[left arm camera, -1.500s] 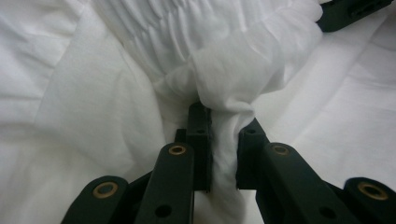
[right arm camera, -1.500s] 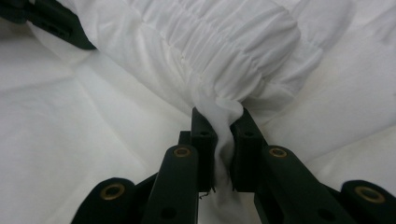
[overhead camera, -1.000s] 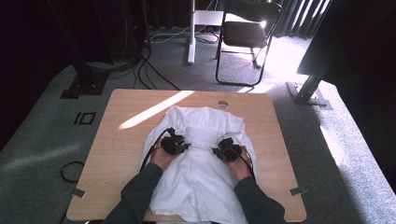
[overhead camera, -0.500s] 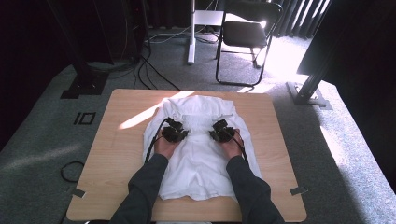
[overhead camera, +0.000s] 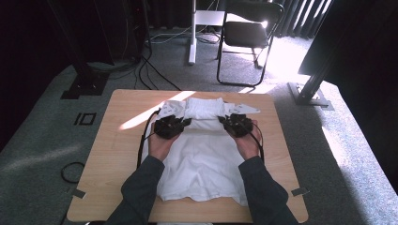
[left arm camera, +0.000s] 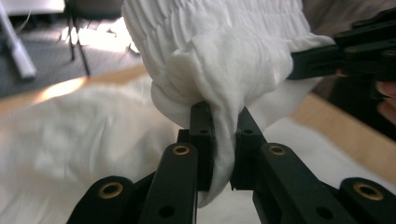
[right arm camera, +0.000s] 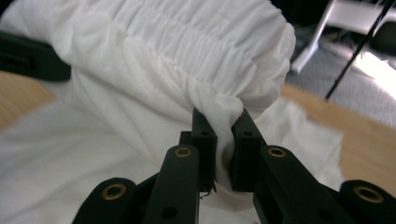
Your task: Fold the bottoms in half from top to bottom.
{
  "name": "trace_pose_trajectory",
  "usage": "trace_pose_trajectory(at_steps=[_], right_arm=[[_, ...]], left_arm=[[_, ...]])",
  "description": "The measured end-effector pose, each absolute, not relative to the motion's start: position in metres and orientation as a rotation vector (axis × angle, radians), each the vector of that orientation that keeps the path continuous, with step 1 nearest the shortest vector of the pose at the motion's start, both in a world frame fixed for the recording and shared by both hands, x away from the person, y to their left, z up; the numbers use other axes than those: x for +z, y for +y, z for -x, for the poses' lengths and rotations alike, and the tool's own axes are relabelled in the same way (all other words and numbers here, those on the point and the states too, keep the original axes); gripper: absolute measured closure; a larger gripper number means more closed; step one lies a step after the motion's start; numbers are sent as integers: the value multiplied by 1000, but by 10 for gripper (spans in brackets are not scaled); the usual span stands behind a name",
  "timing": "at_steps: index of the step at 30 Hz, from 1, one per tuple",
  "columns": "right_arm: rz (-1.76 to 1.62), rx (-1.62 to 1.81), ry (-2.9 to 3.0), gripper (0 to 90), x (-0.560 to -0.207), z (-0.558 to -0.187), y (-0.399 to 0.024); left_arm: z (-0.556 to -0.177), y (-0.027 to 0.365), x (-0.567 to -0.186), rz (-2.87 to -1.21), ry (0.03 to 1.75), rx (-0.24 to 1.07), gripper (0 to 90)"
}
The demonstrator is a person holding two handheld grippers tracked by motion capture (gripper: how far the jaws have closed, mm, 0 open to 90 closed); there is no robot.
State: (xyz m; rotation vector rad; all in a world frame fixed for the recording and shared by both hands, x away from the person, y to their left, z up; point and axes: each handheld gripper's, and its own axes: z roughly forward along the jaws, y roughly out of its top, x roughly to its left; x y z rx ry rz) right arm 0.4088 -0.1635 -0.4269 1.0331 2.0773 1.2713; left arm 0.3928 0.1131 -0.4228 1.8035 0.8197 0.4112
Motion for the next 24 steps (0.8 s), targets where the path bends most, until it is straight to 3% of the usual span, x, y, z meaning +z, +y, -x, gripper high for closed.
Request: trace_pose_trajectory(at_steps=[3,6,15,18,21,24], right_arm=[[-984,1383,2028,828,-408,-385,-174],[-953,1368,2068,827,-413,-366,-177],[-1065,1214,2295,824,-505,-345,-173],[-1115,1176,2345,810,-529,-343,-172],[-1138,1153,2376,654,-536,-341,-174],[-1136,1192,2361,523,-524,-340,-181]], left_arm=[[-370,116,-412,-1795,729,422,831],[-356,118,-426,-1844,731,399,825],[-349,116,-523,-2033,882,218,809],[-349,116,-538,-2065,924,177,735],[-345,120,-531,-2041,918,190,613],[-342,129,-511,-1988,900,242,560]])
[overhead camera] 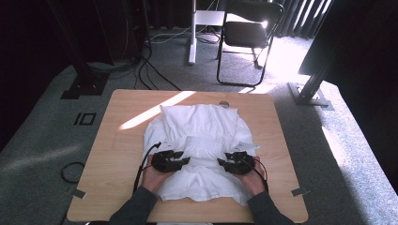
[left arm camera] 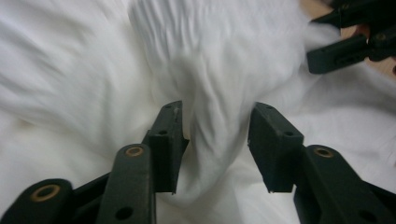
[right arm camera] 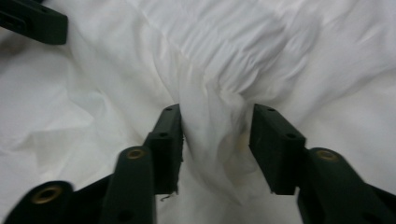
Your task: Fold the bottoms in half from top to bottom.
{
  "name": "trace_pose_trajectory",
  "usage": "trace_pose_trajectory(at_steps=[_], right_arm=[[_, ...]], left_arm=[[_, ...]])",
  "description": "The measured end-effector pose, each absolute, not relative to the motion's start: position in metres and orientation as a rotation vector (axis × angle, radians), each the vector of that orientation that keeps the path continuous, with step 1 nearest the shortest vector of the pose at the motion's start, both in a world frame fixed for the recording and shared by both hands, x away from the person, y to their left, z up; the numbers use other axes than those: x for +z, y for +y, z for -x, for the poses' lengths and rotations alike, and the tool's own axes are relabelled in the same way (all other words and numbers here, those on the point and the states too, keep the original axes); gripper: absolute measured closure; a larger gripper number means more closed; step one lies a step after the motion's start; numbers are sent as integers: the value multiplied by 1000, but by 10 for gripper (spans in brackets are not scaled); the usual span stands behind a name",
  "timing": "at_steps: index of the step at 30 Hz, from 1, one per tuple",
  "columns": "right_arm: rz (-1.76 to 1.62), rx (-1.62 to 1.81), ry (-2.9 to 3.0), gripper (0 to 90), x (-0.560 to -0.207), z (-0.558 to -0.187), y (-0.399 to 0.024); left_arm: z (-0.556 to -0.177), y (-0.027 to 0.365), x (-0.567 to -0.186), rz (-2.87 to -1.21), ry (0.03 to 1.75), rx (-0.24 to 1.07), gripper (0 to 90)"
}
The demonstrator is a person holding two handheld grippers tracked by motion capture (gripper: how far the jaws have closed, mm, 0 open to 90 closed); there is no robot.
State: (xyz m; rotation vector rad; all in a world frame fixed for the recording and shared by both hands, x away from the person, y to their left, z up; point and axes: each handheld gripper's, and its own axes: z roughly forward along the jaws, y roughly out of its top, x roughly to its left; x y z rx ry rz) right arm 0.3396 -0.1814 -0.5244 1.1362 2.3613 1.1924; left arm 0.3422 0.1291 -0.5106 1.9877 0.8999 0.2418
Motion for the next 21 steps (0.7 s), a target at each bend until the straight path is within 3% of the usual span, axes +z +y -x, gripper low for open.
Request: trace_pose_trajectory(at_steps=[4,5,6,8,15,21], right_arm=[[-1135,1315,2259,482,-499,-339,-199],[-1148,1329,2229,559,-495,-342,-203],[-1165,1334,2207,721,-492,-347,-207],[-1228,1314,2166,833,-490,-359,-211],[-1340,1168,2219,847,-512,-405,-194],[-1371,1103,2309,844,-529,-421,-185]], left_arm=[[-352,140,-486,-1919,917,297,576],[-358,140,-483,-1917,932,309,618],[-364,139,-482,-1919,940,308,672],[-377,134,-484,-1939,966,312,741],[-408,114,-508,-2026,1046,282,778],[-417,107,-526,-2100,1080,258,792]])
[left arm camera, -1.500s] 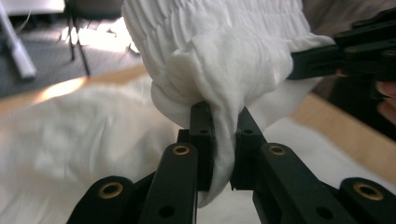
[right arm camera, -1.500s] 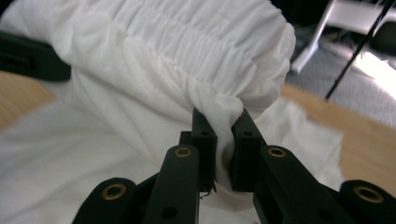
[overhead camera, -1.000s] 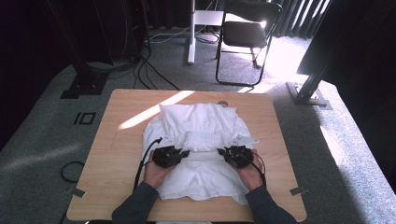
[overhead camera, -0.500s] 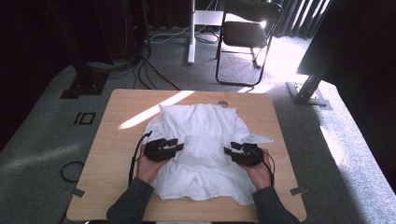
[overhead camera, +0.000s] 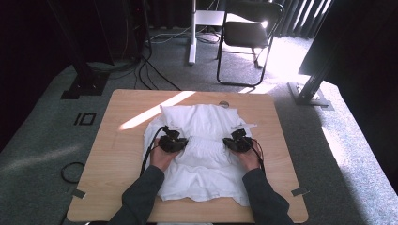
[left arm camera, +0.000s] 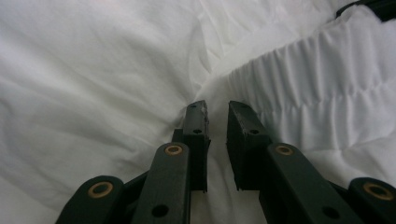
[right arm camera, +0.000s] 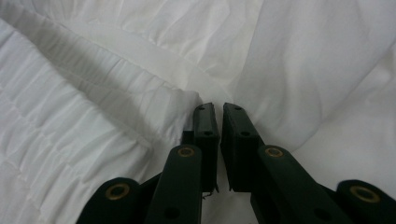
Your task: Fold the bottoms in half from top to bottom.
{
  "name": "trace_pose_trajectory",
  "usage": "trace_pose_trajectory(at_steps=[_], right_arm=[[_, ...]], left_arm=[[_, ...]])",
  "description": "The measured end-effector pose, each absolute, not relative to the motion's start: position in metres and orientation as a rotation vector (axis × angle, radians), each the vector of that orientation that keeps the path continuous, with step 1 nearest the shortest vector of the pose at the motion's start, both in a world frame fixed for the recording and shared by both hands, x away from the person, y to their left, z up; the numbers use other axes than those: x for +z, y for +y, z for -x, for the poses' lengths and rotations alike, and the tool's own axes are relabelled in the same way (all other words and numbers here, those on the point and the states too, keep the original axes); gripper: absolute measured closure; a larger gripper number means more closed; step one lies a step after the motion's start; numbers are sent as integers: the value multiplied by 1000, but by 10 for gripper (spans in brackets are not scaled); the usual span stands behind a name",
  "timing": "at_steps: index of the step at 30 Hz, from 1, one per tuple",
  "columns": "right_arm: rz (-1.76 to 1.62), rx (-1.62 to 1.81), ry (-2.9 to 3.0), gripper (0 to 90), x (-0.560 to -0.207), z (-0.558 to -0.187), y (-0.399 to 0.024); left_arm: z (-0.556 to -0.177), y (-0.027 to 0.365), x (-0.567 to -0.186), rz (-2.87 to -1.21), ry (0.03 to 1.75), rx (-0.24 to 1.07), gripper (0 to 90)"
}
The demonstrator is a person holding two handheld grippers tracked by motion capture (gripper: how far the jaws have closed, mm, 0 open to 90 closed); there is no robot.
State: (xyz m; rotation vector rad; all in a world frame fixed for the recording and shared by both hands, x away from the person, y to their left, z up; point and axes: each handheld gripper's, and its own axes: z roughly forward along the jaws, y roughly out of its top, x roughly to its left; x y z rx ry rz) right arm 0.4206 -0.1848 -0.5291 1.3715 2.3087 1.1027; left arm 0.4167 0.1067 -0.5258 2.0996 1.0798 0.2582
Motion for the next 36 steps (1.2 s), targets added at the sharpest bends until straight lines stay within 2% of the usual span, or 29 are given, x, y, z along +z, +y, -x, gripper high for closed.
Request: trace_pose_trajectory(at_steps=[7,11,16,22,26,32,36], right_arm=[[-1345,1254,2334,801,-527,-402,-197],[-1309,1322,2337,764,-526,-384,-204],[-1278,1320,2282,731,-513,-377,-210],[-1251,1320,2263,688,-503,-379,-203],[-1186,1291,2333,688,-507,-366,-189],[-1096,1197,2456,702,-533,-326,-177],[-1113,1152,2482,716,-549,-316,-179]], left_arm=[[-387,102,-524,-2047,942,162,791],[-365,94,-527,-2078,829,122,778],[-348,92,-529,-2127,771,113,767],[-336,100,-539,-2162,761,69,747],[-331,107,-539,-2153,766,62,723],[-330,121,-531,-2119,788,99,678],[-333,139,-521,-2077,830,178,625]])
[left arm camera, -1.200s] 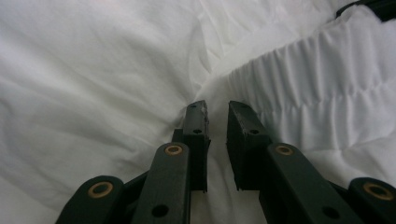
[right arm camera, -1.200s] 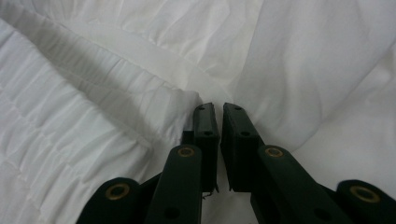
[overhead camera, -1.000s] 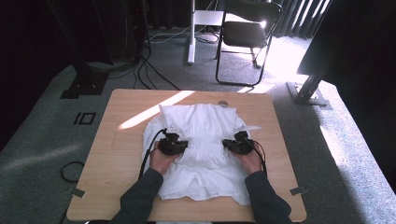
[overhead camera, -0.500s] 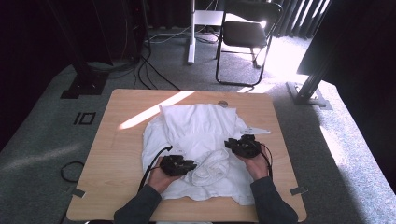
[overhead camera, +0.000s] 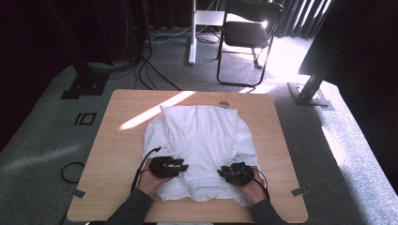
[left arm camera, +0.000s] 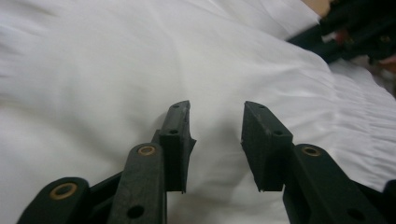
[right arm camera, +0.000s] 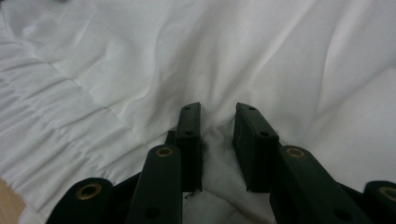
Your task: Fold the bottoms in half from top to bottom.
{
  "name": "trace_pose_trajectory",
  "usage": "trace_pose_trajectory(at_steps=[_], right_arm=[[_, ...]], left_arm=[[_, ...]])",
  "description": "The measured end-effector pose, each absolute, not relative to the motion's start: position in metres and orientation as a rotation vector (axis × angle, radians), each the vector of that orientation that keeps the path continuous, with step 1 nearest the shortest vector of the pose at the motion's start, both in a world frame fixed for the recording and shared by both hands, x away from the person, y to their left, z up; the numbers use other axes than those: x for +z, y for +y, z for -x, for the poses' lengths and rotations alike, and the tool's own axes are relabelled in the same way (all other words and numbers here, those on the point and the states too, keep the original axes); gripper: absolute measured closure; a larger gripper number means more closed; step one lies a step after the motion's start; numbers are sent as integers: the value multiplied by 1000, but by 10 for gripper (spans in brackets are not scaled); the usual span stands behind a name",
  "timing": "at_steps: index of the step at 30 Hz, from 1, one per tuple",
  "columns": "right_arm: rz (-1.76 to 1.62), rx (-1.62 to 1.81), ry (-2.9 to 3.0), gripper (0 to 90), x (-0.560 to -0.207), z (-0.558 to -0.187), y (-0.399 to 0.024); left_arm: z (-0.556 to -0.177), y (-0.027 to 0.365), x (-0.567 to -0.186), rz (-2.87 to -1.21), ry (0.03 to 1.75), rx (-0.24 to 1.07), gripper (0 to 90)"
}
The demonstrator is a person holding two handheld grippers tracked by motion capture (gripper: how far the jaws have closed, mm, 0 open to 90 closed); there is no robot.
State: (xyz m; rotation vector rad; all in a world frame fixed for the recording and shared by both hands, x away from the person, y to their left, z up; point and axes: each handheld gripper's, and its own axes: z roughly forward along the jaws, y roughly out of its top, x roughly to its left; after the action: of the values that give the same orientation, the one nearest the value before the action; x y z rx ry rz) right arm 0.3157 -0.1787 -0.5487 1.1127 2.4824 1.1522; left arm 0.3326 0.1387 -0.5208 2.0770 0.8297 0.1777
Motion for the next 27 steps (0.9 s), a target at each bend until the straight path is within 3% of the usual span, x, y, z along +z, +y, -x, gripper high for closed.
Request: trace_pose_trajectory(at_steps=[9,14,22,24,27], right_arm=[[-1180,1159,2275,608,-525,-343,-195],[-1286,1082,2155,584,-524,-382,-208],[-1423,937,2096,534,-541,-430,-219],[-1439,895,2112,534,-548,-434,-218],[-1447,894,2105,579,-552,-432,-221]], left_arm=[[-371,183,-506,-2003,1069,491,543],[-396,206,-518,-1931,1254,523,524],[-425,208,-542,-1970,1385,532,448],[-425,208,-545,-1983,1385,538,493],[-424,215,-541,-1972,1421,548,795]])
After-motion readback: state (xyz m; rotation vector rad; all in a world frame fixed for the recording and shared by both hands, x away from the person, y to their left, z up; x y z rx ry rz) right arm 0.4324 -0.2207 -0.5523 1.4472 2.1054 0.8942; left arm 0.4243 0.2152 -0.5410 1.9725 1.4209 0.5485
